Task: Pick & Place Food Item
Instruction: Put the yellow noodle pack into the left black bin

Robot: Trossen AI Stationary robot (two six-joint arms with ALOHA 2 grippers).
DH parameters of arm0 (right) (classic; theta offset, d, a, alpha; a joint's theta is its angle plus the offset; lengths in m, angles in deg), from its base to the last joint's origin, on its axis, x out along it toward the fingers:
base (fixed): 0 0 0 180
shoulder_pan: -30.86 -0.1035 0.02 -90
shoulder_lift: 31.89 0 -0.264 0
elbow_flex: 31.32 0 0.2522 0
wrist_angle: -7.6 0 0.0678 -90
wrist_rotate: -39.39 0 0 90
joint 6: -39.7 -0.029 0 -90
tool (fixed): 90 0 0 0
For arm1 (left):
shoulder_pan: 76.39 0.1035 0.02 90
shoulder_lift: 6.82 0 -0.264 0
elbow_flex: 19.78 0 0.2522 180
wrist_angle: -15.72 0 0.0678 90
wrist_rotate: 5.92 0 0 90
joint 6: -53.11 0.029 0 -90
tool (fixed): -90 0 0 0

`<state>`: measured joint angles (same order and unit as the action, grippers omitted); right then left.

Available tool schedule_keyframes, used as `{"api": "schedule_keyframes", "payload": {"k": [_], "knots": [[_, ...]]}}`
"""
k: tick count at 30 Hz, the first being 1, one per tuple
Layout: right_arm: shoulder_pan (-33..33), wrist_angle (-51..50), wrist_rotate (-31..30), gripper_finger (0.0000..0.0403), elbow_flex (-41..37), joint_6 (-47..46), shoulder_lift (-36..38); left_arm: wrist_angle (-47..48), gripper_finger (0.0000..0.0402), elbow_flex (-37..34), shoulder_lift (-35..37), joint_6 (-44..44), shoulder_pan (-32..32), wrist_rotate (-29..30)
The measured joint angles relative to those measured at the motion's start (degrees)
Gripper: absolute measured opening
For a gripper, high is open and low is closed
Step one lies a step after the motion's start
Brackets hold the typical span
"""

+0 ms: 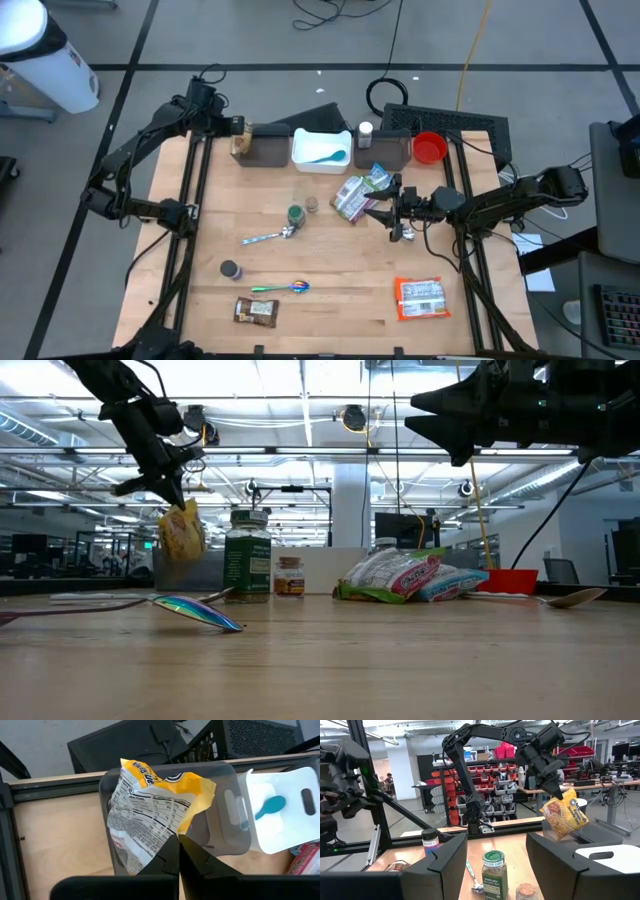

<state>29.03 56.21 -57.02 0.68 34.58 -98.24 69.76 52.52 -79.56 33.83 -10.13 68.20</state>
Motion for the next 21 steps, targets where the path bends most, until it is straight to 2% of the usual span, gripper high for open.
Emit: {"api": "schedule_keyframes", "payload": {"k": [12, 21], "knots": [[0.0, 0.0, 0.0, 0.0199, 0.0, 0.0, 0.0, 0.8, 0.0000, 2.1, 3.4, -0.4, 0.9, -0.8], [0.0, 0.0, 0.0, 0.0198, 0.0, -0.2, 0.0, 1.4, 0.0000, 2.1, 3.5, -0.1, 0.9, -1.7]]}}
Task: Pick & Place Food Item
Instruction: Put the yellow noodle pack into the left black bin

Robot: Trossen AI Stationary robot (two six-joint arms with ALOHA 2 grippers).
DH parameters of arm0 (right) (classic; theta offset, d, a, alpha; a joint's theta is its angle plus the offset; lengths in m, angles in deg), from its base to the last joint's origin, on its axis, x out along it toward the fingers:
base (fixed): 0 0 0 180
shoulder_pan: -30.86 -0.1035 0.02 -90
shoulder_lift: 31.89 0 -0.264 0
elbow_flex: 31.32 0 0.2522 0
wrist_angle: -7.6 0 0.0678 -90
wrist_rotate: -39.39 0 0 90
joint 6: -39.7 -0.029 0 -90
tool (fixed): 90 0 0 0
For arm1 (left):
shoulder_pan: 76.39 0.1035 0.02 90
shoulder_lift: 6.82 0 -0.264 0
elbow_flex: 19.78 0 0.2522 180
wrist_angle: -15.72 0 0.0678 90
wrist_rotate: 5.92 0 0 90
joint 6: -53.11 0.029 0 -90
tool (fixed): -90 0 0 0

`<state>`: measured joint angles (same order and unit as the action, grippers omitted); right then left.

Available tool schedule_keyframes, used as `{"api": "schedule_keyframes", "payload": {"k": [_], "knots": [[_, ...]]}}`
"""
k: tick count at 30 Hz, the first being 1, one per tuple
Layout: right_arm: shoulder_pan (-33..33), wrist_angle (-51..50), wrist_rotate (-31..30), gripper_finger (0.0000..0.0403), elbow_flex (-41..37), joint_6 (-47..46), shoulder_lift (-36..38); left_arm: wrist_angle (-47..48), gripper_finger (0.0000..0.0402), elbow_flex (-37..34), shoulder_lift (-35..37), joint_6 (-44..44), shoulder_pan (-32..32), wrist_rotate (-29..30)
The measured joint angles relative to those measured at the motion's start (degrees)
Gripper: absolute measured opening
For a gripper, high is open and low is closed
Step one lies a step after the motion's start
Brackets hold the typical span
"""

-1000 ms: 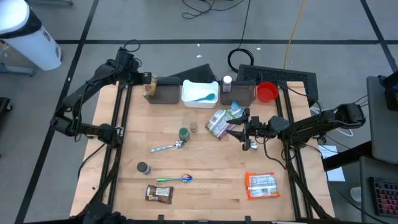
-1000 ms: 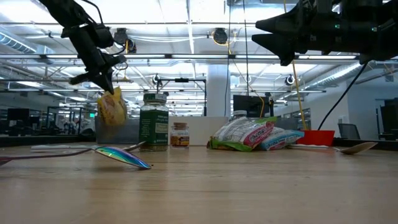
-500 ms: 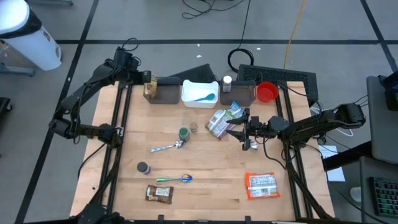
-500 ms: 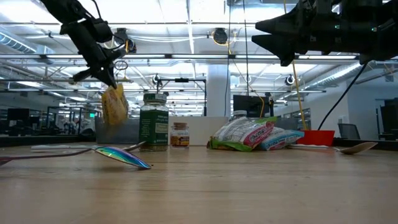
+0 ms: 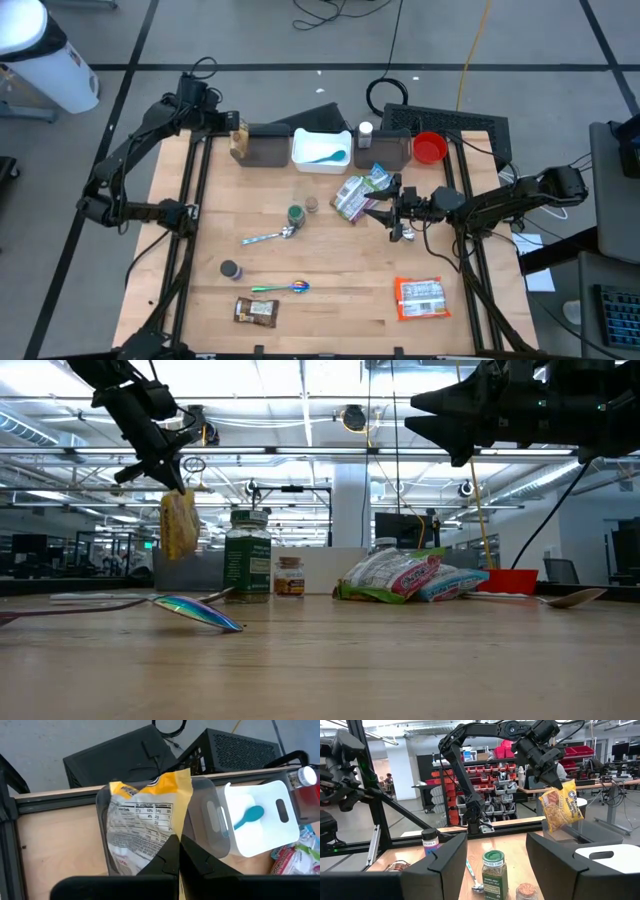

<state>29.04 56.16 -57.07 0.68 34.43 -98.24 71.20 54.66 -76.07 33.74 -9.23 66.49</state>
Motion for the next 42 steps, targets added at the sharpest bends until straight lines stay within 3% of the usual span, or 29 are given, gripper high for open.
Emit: {"api": "schedule_keyframes", "payload": {"k": [29, 42], "knots": [[0.0, 0.0, 0.0, 0.0199, 0.0, 0.0, 0.0, 4.8, 0.0000, 0.1, 0.2, 0.4, 3.5, 0.1], [0.0, -0.5, -1.3, 0.0198, 0.0, 0.0, 0.0, 3.6, 0.0000, 0.1, -4.6, 1.3, 4.0, 0.1]]}}
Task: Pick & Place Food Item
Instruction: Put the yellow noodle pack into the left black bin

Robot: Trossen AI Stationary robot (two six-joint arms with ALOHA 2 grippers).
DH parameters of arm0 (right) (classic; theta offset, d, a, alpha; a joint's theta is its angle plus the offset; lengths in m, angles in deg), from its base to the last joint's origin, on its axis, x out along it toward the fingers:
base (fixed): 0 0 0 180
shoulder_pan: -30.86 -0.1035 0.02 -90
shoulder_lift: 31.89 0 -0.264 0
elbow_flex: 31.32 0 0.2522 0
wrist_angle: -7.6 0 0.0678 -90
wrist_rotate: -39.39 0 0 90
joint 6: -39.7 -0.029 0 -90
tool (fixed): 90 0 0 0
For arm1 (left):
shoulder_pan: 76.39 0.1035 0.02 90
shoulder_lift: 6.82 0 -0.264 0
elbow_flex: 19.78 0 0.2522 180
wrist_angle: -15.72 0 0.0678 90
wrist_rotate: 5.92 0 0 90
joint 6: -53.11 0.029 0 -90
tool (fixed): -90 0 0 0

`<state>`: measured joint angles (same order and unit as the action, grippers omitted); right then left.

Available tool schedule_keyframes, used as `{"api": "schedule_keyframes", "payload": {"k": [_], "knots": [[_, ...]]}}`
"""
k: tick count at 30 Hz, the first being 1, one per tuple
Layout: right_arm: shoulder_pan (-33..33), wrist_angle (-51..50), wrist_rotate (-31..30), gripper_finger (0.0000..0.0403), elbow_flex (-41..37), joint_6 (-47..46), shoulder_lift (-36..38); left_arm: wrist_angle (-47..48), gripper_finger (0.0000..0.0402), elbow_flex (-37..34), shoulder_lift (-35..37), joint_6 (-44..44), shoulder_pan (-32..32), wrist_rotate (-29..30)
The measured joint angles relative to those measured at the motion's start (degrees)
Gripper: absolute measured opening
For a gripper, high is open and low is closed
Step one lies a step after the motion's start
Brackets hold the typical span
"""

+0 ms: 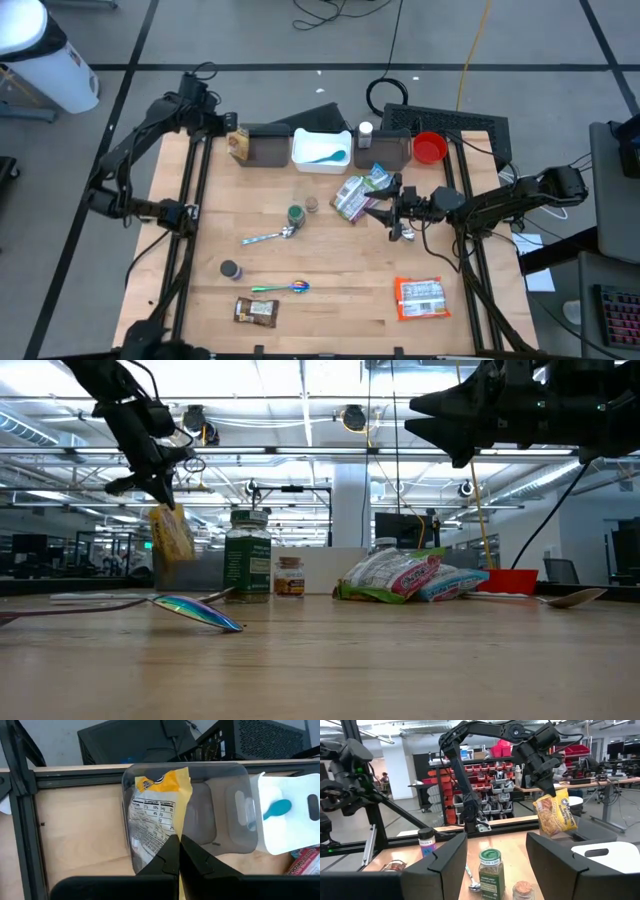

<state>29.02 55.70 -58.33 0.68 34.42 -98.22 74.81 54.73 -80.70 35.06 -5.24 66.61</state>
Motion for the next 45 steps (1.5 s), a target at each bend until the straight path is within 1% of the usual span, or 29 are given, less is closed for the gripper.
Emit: {"api": "schedule_keyframes", "payload": {"k": [17, 29, 37, 45], "knots": [[0.1, -0.6, -0.1, 0.0198, 0.0, 0.6, 0.0, -2.5, 0.0000, 0.0, -6.3, 0.0, 0.3, 0.0], [1.2, -1.9, 0.0, 0.0199, 0.0, 0.0, 0.0, -3.4, 0.0001, 0.0, -6.3, 0.4, 0.3, 0.0], [1.2, -1.9, 0.0, 0.0199, 0.0, 0.0, 0.0, -6.6, 0.0023, 0.0, -6.3, -0.3, 0.3, 0.0], [1.2, -2.1, 0.0, 0.0199, 0.0, 0.0, 0.0, -6.9, 0.0028, 0.0, -6.3, -0.1, 0.3, -0.2]]}}
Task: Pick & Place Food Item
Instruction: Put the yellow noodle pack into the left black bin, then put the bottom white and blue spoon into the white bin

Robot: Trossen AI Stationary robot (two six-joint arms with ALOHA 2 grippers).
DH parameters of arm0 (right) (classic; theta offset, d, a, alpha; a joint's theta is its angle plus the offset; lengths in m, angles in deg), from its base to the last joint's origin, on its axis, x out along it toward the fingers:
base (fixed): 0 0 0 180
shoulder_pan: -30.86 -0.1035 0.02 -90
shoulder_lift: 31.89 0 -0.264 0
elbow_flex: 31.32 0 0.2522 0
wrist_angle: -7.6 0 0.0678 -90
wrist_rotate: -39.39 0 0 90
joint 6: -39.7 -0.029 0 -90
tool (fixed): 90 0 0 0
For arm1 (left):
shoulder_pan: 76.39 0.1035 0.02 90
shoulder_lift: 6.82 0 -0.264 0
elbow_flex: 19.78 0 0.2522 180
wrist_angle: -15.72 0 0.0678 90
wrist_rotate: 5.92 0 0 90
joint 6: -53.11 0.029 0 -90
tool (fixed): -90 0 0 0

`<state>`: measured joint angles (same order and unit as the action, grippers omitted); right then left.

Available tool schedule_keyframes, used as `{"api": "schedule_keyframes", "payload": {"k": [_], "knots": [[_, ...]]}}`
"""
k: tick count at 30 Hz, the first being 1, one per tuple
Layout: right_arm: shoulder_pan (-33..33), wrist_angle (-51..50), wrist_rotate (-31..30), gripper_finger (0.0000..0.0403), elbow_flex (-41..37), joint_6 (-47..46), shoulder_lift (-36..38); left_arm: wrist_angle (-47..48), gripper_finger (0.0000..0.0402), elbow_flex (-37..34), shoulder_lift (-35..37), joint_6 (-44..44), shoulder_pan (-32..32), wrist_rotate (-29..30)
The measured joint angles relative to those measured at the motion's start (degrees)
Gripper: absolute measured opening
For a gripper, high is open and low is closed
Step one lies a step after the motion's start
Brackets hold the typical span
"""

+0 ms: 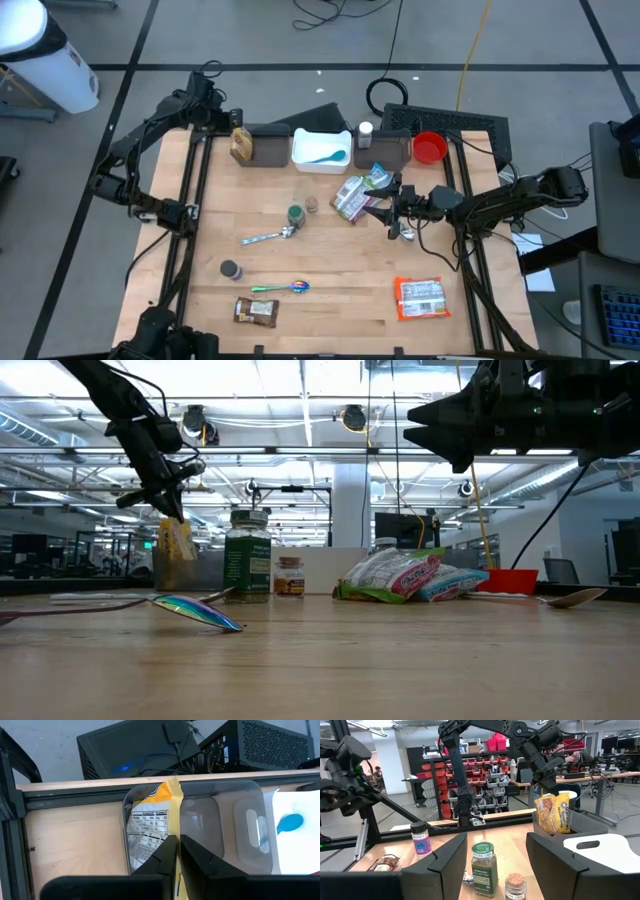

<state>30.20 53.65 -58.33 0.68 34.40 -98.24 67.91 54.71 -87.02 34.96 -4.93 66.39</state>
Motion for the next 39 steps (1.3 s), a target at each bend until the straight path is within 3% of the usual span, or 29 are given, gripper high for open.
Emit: {"api": "schedule_keyframes", "payload": {"k": [6, 15, 21, 25, 28, 32, 35, 39], "knots": [[0.0, -0.1, 0.0, 0.0199, 0.0, 0.0, 0.0, -1.7, 0.0039, 0.0, 0.5, 0.5, 0.0, -0.4], [0.0, -0.1, 0.0, 0.0197, 0.0, 0.0, 0.0, -4.6, 0.0107, 0.0, 3.1, 1.4, 0.0, -0.3], [0.0, -0.1, 0.0, 0.0197, 0.0, 0.2, 0.0, -8.7, 0.0128, 2.3, 6.0, 1.2, 0.0, -0.4], [0.0, -0.1, 0.0, 0.0197, 0.0, 2.6, 0.0, -8.4, 0.0129, 4.0, 9.3, 0.1, -1.2, -4.8], [0.0, -0.1, 0.0, 0.0196, 0.0, 4.5, 0.0, -6.6, 0.0129, 2.7, 12.6, 3.4, -4.5, -9.6], [0.0, -0.1, 0.0, 0.0196, 0.0, 6.3, 0.0, -8.6, 0.0129, -4.2, 18.2, 7.3, -13.3, -8.2], [0.0, -0.1, 0.0, 0.0194, 0.0, 7.1, 0.0, -20.3, 0.0129, -12.9, 22.6, 4.2, -21.6, -6.4], [0.0, -0.2, 0.0, 0.0196, 0.0, 7.7, -0.4, -42.7, 0.0129, -25.4, 27.0, -1.2, -31.7, -6.0]]}}
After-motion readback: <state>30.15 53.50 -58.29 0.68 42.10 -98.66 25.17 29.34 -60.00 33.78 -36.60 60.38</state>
